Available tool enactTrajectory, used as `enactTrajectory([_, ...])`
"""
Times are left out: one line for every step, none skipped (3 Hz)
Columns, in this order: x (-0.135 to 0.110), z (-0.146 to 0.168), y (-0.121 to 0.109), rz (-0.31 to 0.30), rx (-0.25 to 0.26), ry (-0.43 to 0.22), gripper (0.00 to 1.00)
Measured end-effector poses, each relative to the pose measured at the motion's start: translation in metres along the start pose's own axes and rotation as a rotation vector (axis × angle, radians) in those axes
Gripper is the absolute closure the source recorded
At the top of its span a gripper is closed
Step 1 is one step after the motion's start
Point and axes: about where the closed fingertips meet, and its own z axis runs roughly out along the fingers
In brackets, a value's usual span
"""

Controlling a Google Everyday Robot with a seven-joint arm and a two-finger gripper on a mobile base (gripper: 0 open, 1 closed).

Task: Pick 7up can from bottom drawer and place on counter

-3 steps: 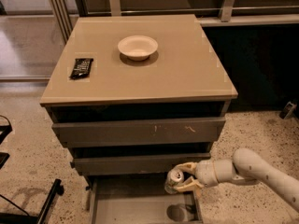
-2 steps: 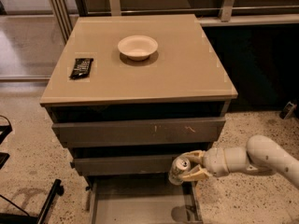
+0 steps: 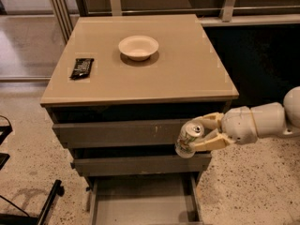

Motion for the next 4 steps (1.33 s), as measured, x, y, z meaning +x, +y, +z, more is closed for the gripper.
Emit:
enactTrajectory([-0.018,-0.010,0.001,-0.015,0.001,0.007,1.00])
enactTrajectory([-0.023,-0.012,0.000,-0.007,0.002,0.005,1.00])
enactTrajectory([-0.056,-0.033,-0.003,-0.005,0.010,0.000,1.00])
enactTrajectory([-0.150,-0.078,-0.008,-0.026,0.013,-0.001,1.00])
